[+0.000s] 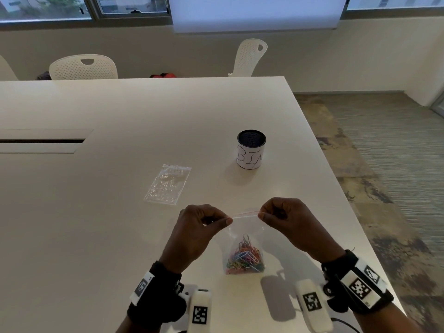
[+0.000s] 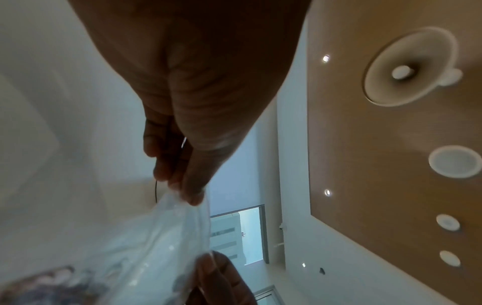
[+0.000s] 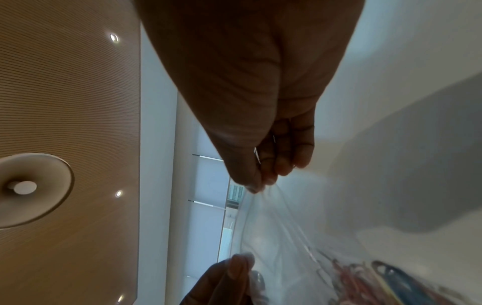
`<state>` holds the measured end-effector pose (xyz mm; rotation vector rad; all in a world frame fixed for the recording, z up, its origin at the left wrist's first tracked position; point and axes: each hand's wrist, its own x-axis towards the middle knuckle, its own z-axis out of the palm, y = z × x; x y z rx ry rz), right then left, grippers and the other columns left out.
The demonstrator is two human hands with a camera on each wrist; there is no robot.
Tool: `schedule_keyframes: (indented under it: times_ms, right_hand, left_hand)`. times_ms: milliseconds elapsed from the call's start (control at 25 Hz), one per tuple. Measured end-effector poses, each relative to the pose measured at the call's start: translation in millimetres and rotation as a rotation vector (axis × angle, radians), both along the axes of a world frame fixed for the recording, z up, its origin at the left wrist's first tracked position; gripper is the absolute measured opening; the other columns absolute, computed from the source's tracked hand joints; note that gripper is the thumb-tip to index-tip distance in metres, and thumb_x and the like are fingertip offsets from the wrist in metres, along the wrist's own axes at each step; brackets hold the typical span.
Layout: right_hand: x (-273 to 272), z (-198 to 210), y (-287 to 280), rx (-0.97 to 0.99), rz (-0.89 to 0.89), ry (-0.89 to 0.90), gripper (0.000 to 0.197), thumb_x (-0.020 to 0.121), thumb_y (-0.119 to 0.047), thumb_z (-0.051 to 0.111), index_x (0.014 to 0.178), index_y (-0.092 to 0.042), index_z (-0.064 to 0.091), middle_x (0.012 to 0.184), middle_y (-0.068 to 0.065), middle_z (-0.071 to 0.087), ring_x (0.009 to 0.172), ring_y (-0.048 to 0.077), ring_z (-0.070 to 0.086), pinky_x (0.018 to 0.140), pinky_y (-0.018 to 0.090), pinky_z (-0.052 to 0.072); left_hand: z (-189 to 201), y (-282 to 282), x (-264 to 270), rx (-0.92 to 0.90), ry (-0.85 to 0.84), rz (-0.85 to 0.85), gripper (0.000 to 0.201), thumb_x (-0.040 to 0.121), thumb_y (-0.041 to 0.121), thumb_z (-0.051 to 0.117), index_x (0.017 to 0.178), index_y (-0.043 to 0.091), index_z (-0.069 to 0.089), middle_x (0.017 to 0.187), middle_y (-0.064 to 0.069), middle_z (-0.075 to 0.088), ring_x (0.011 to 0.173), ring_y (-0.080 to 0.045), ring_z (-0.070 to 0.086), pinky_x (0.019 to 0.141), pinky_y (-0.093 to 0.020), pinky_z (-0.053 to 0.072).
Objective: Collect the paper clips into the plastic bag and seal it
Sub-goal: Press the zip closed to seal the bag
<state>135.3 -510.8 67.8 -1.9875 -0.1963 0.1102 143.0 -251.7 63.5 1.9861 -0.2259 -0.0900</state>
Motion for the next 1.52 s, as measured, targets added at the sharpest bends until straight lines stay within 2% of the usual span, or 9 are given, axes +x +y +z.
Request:
schedule_keyframes:
  times_ms: [120,240,480,600,800,960,1120,1280,1520]
  right_hand:
    - [0,1,1,0.028,0.04,0.016,0.008,0.09,-0.022,0.078,0.096,-0.02,0.076,0.088,0.005,0.075,0.081,0.026,0.069,0.078,0.034,0.06]
    - [1,-1,7,0.084,0.024,0.025,0.002,0.091,-0.021,0.077,0.092,-0.019,0.077,0.09,0.009,0.075,0.086,0.033,0.069,0.079,0.036,0.058]
    - [2,-2,9,0.101,0.066,0.027,0.004,0.089,-0.019,0.078,0.093,-0.019,0.077,0.091,0.001,0.078,0.088,0.023,0.073,0.082,0.031,0.06]
    - [2,-2,10,0.083,0.068,-0.015,0.003,0.089,-0.016,0.078,0.091,-0.017,0.077,0.087,0.0,0.077,0.083,0.021,0.072,0.077,0.024,0.058]
    - [0,-5,17,0.07,0.047,-0.053,0.009,0.091,-0.012,0.075,0.085,-0.018,0.073,0.077,0.0,0.069,0.071,0.007,0.061,0.068,0.018,0.051]
    - [0,-5,21,0.103,0.1,-0.048,0.002,0.093,-0.017,0.074,0.092,-0.017,0.073,0.085,0.0,0.073,0.077,0.015,0.066,0.072,0.017,0.052]
    - [0,-9,24,0.138,0.059,-0.056,0.009,0.093,-0.016,0.074,0.086,-0.013,0.071,0.08,0.008,0.069,0.077,0.027,0.062,0.069,0.021,0.049]
    - [-5,-8,26,0.196,0.053,-0.023,0.005,0.093,-0.013,0.074,0.089,-0.012,0.072,0.082,0.006,0.071,0.074,0.014,0.064,0.07,0.02,0.052]
    - [-3,-7,15,0.118,-0.016,-0.007,0.009,0.093,-0.024,0.074,0.088,-0.019,0.071,0.085,0.002,0.072,0.078,0.019,0.066,0.074,0.023,0.052]
  left_hand:
    - [-1,1,-3,-0.015,-0.021,-0.01,0.002,0.086,0.025,0.085,0.084,0.026,0.084,0.083,0.006,0.08,0.082,-0.017,0.074,0.079,-0.031,0.06]
    - [4,-4,-3,-0.005,-0.016,-0.041,0.005,0.085,0.028,0.085,0.09,0.027,0.083,0.087,0.009,0.08,0.081,-0.01,0.072,0.075,-0.028,0.058]
    - [4,-17,2,-0.015,-0.009,-0.041,0.007,0.085,0.027,0.086,0.091,0.023,0.085,0.084,0.01,0.081,0.081,-0.011,0.074,0.077,-0.028,0.061]
    - [4,-18,2,-0.012,-0.013,-0.036,0.006,0.084,0.026,0.086,0.089,0.023,0.084,0.083,0.008,0.081,0.082,-0.014,0.074,0.079,-0.031,0.062]
    - [-1,-24,0,-0.022,-0.046,-0.022,0.004,0.086,0.019,0.083,0.086,0.022,0.082,0.081,0.009,0.078,0.078,-0.008,0.07,0.076,-0.027,0.057]
    - [-1,-25,-3,-0.01,-0.067,-0.022,0.003,0.088,0.025,0.082,0.091,0.024,0.083,0.085,0.011,0.079,0.084,-0.01,0.072,0.082,-0.035,0.061]
    - [-3,-21,-2,0.025,-0.109,-0.056,0.008,0.089,0.03,0.081,0.094,0.025,0.085,0.086,0.012,0.079,0.085,-0.014,0.073,0.08,-0.034,0.06]
    - [-2,-16,-2,0.034,-0.163,-0.058,0.005,0.087,0.028,0.083,0.092,0.026,0.084,0.084,0.013,0.078,0.08,-0.011,0.07,0.073,-0.025,0.057]
    - [2,-5,-2,0.122,-0.267,-0.041,0.013,0.086,0.026,0.084,0.078,0.031,0.076,0.073,0.014,0.068,0.071,-0.006,0.059,0.066,-0.018,0.049]
